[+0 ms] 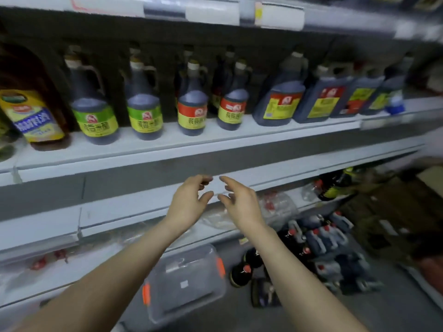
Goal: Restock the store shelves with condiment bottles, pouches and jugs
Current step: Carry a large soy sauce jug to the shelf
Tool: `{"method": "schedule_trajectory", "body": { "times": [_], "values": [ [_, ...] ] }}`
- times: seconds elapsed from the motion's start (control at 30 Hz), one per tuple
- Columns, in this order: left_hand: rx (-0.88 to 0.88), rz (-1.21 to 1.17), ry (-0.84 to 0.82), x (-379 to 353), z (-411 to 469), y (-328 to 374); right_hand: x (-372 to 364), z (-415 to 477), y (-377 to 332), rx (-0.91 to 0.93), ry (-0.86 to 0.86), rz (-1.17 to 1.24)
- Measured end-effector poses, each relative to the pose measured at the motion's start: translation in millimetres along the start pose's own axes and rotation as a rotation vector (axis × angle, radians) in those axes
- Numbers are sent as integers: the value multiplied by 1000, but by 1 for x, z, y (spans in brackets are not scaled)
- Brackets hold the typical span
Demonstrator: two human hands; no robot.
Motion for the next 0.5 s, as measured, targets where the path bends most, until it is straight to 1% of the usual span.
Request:
{"method": "schedule_trajectory", "body": {
  "times": [0.13,0.27,0.37,0.5],
  "values": [
    [-58,-19,-125,-65,2,35,43,-43,49,-80,33,-50],
    [-186,32,-252,-111,8,64,81,-80,88,-181,136,-42],
    [-260,54,-361,-138,11,76,91,-105,109,-253,220,-51],
    [-309,54,-488,-175,18,89,102,-135,134,-348,261,-47]
  ]
}}
Point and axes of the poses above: each hand's wrist, its own z-axis towards the middle knuckle, its own x-axis out of the back of the hand, y = z × x, the point moved 1 cm from there along z, towards the middle knuckle, and after that the axes turned 9 degrees about -y, right-handed, at the moved point
